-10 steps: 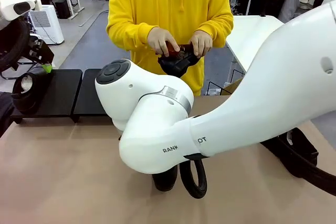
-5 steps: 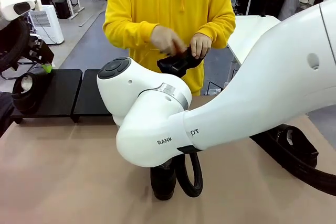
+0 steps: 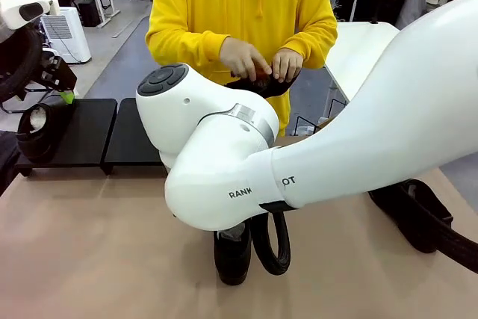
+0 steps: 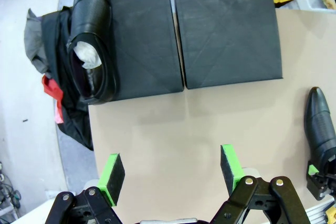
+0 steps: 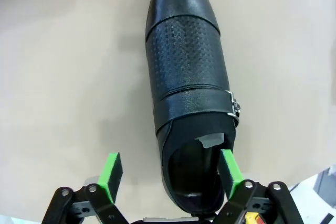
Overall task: Organize the shoes by placing them on the stand.
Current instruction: Pick up one Shoe and place it in the middle of the table, then place the Shoe from the middle of the table onto the Shoes Stand.
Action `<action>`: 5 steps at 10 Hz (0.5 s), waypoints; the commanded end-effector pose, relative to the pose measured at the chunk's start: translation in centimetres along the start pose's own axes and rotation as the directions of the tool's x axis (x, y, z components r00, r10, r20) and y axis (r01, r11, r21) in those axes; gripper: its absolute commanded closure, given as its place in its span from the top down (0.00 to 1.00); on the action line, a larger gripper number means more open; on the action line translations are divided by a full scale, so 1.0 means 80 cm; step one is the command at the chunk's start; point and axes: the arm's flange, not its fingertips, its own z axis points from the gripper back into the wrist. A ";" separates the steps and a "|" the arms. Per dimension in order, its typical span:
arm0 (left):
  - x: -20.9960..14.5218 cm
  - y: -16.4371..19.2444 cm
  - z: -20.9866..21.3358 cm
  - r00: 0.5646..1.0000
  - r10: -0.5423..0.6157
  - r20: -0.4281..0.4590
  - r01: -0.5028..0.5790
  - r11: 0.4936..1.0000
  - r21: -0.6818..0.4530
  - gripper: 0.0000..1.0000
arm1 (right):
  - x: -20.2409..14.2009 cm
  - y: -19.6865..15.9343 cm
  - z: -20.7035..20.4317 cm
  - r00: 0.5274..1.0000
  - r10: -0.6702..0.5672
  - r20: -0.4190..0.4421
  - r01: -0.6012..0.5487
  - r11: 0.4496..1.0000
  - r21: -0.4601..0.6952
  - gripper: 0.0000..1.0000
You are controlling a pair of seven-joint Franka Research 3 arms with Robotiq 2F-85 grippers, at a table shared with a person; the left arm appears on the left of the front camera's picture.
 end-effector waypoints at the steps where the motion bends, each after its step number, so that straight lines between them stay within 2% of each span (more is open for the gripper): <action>1: -0.002 0.002 0.001 1.000 0.009 0.006 -0.009 1.000 -0.007 0.95 | 0.002 0.003 -0.011 1.000 -0.001 -0.009 0.001 1.000 0.002 1.00; 5: -0.002 0.002 0.001 1.000 0.009 0.006 -0.009 1.000 -0.007 0.95 | 0.002 0.003 -0.011 1.000 -0.001 -0.009 0.001 1.000 0.002 1.00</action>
